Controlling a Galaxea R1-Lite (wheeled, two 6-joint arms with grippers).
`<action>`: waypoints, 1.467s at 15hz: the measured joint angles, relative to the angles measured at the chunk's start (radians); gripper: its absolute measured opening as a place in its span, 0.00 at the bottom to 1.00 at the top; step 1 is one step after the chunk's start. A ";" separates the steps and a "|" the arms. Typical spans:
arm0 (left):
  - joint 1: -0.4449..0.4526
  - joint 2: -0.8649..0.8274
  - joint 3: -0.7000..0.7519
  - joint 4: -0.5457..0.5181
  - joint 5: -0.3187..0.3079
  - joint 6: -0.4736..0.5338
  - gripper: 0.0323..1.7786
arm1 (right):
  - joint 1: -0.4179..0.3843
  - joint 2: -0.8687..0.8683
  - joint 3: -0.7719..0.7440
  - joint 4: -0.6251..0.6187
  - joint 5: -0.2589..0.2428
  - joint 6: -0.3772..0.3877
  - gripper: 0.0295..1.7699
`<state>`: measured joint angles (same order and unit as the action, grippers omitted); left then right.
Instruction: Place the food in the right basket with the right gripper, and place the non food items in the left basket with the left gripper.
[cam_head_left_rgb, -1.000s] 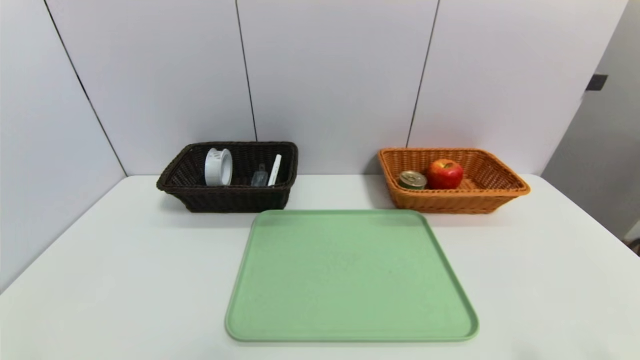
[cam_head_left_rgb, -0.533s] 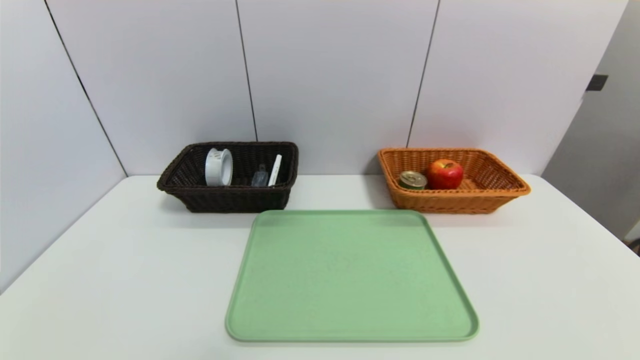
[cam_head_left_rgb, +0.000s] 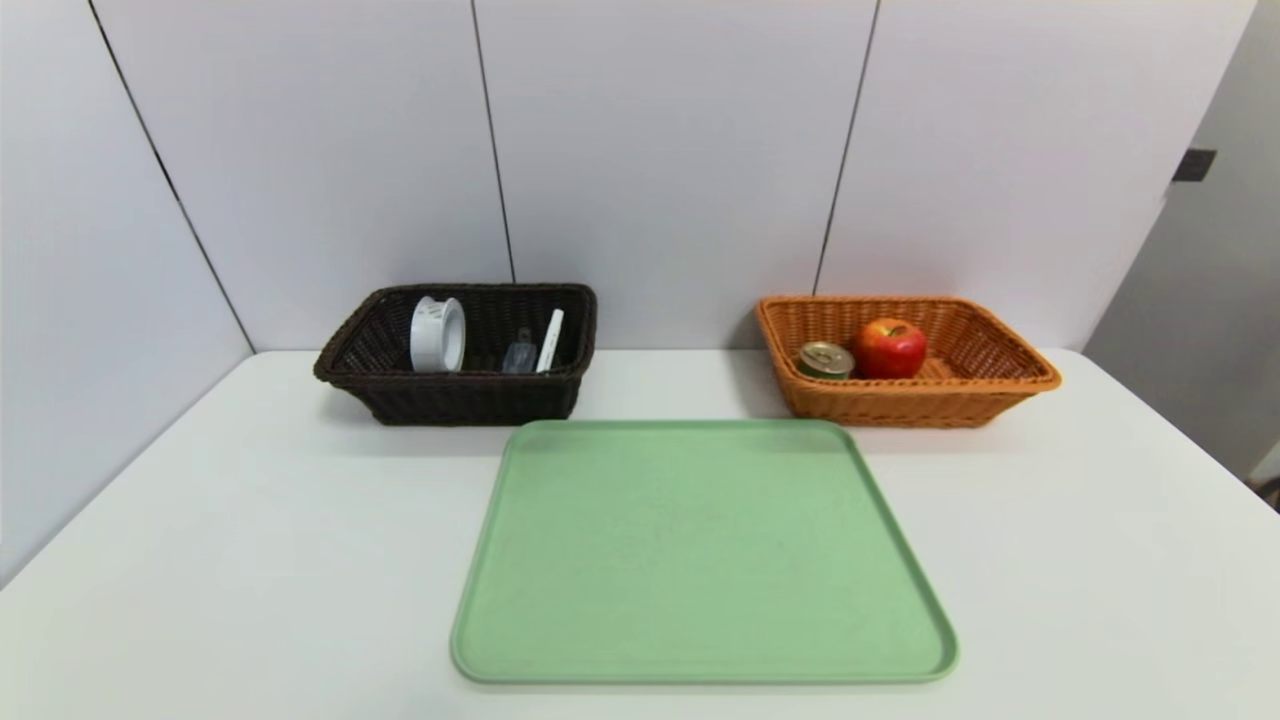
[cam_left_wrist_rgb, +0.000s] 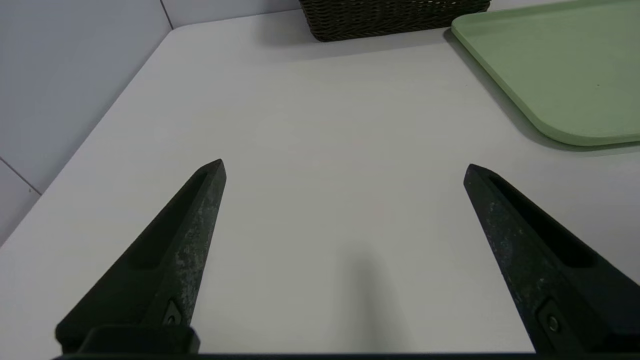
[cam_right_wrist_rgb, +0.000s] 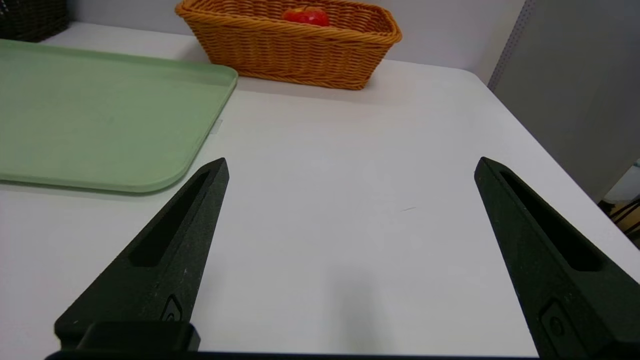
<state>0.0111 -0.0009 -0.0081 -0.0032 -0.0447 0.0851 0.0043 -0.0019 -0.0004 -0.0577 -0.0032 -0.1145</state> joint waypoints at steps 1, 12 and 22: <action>0.000 0.000 0.004 -0.002 0.008 -0.032 0.95 | 0.000 0.000 0.000 0.001 0.000 0.024 0.96; -0.001 0.000 0.008 0.000 0.019 -0.046 0.95 | 0.000 0.000 0.000 0.055 0.062 -0.090 0.96; 0.000 0.000 0.008 0.002 0.020 -0.061 0.95 | -0.001 0.000 0.000 0.065 0.019 0.037 0.96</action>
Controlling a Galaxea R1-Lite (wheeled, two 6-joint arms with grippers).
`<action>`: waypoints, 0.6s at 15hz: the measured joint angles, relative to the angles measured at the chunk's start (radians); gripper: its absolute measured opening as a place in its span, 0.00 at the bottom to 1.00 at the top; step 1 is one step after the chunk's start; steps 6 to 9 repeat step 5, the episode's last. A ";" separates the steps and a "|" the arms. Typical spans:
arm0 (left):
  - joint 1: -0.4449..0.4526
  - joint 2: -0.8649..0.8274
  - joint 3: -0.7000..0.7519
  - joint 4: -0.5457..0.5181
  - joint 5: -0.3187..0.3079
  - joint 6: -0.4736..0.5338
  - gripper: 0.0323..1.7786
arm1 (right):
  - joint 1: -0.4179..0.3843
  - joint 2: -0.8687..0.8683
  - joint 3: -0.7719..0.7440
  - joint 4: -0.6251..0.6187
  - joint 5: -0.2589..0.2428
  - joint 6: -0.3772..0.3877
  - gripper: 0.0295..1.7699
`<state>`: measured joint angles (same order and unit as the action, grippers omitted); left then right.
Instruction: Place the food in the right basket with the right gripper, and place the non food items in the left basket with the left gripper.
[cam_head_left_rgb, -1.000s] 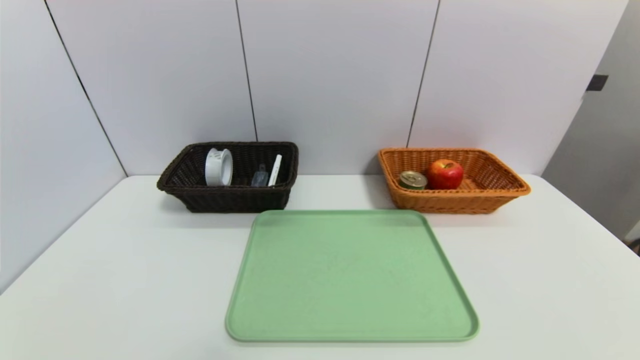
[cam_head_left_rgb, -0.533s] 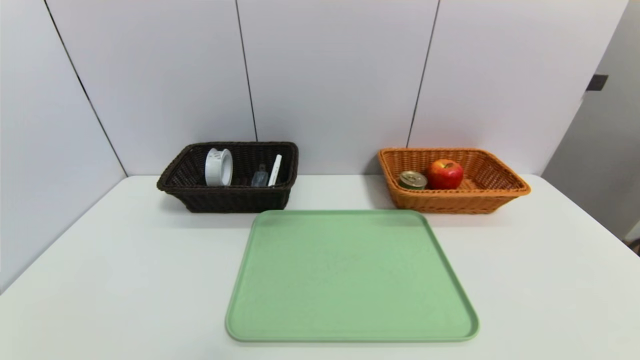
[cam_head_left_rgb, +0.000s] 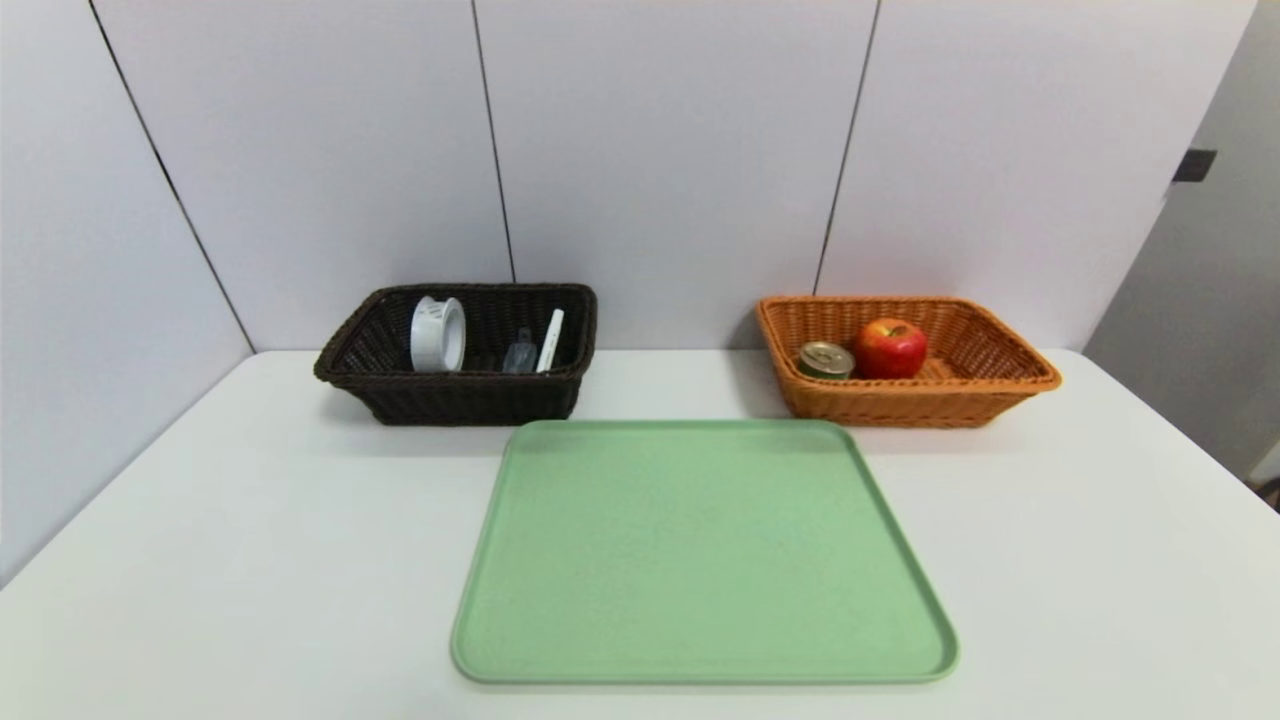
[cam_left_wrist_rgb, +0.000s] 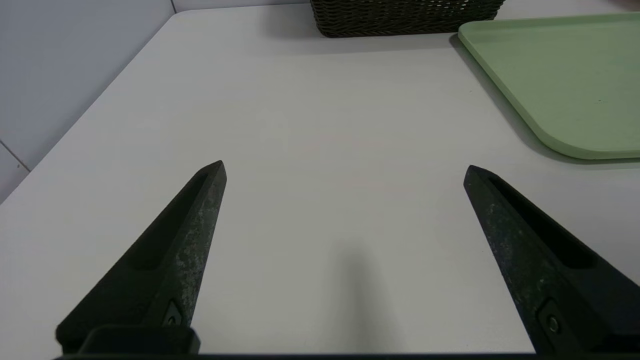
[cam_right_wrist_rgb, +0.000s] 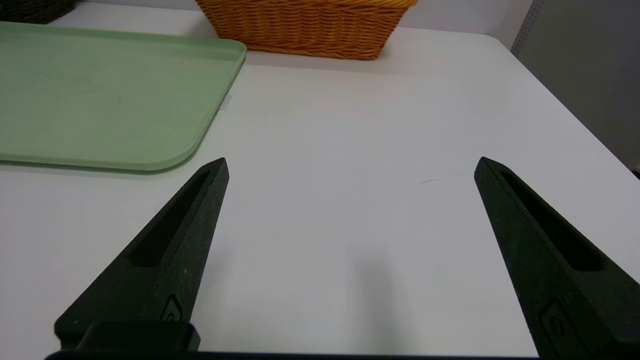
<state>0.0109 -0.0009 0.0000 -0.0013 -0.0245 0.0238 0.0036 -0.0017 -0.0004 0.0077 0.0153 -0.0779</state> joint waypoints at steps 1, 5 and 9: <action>0.000 0.000 0.000 0.000 0.000 0.000 0.95 | 0.000 0.000 0.000 0.000 -0.002 0.001 0.96; -0.001 0.000 0.000 0.000 0.000 0.000 0.95 | 0.000 0.000 0.000 0.000 -0.003 0.002 0.96; -0.001 0.000 0.000 0.000 0.000 0.000 0.95 | 0.000 0.000 0.000 0.000 -0.003 0.002 0.96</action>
